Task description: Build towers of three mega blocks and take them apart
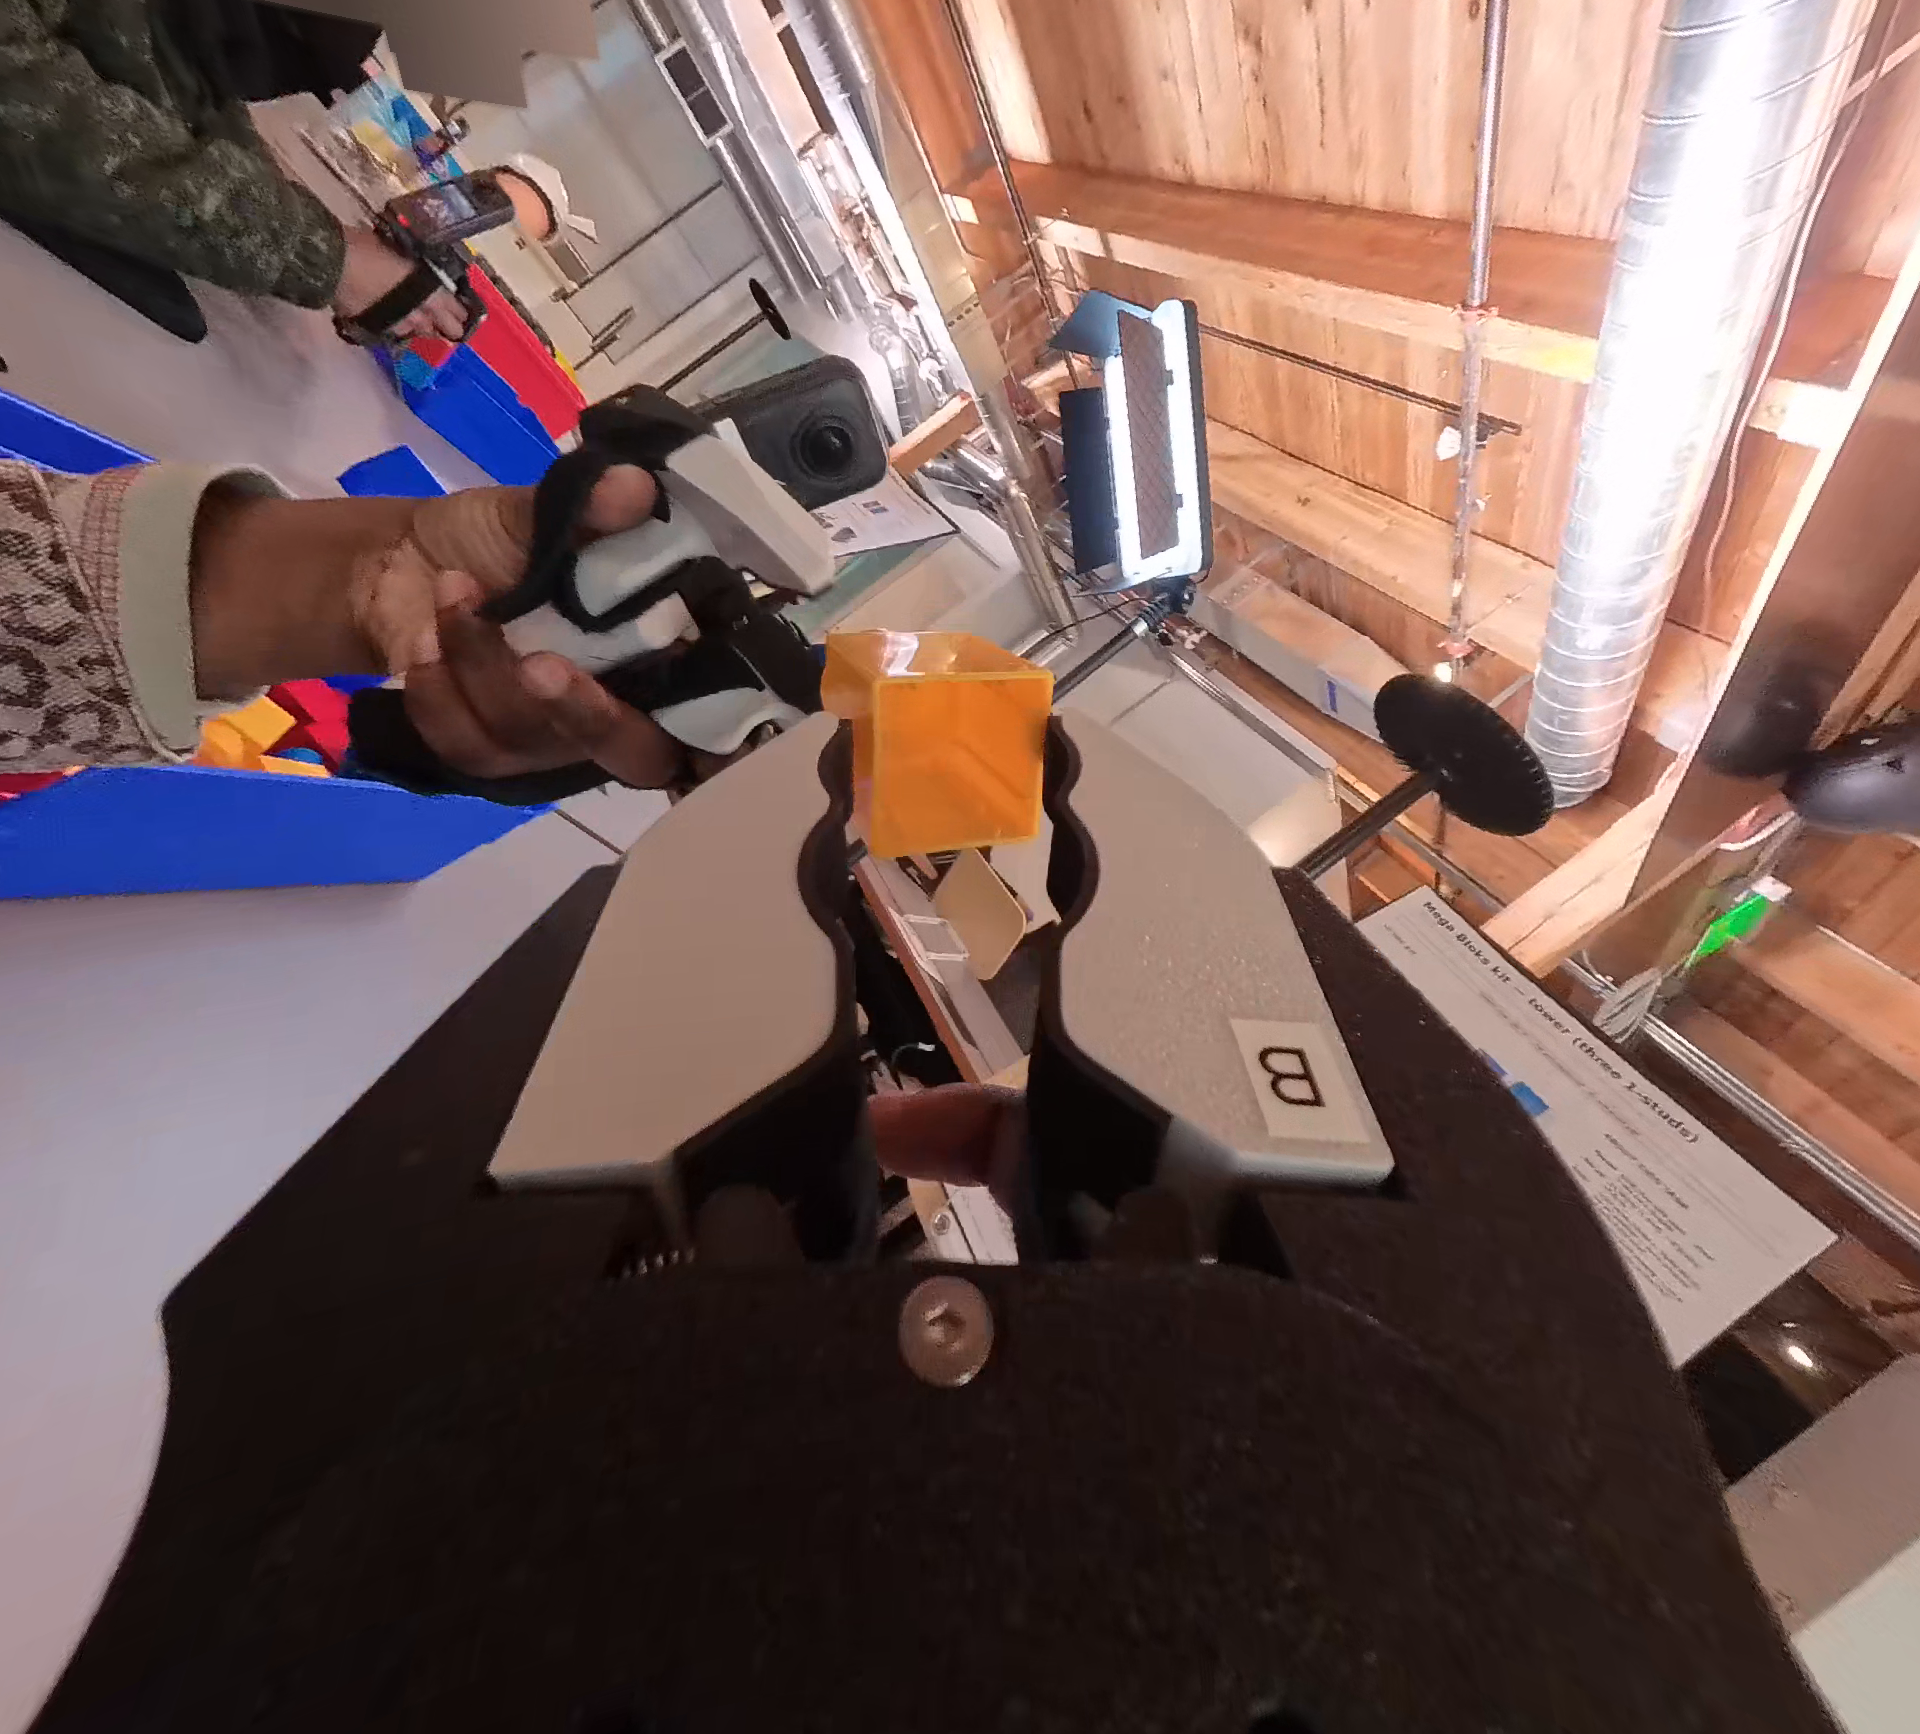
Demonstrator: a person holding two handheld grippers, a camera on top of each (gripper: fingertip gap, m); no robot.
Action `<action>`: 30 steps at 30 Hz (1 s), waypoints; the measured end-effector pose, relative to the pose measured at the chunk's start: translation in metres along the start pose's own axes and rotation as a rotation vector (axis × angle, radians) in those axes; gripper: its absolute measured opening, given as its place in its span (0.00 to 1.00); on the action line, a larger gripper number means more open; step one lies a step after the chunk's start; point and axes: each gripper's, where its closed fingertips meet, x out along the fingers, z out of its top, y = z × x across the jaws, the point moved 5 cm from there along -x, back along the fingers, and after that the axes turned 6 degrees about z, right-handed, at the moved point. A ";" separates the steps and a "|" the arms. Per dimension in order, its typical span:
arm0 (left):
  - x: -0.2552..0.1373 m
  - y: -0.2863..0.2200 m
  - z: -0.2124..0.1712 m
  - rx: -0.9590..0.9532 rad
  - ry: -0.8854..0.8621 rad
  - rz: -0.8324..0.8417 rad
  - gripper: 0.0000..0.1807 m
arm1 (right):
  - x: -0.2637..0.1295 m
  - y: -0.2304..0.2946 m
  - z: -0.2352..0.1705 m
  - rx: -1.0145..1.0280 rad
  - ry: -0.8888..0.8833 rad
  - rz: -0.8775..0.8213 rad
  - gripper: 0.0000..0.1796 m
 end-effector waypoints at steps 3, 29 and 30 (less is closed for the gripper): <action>0.001 0.001 -0.001 -0.010 0.003 -0.008 0.34 | 0.002 0.003 -0.001 -0.016 0.004 0.014 0.19; -0.120 0.048 -0.003 0.502 0.443 1.136 0.28 | -0.024 -0.014 -0.018 0.077 0.146 -0.018 0.20; -0.148 0.055 -0.007 0.465 0.517 1.280 0.29 | -0.027 -0.017 -0.018 0.079 0.148 -0.033 0.20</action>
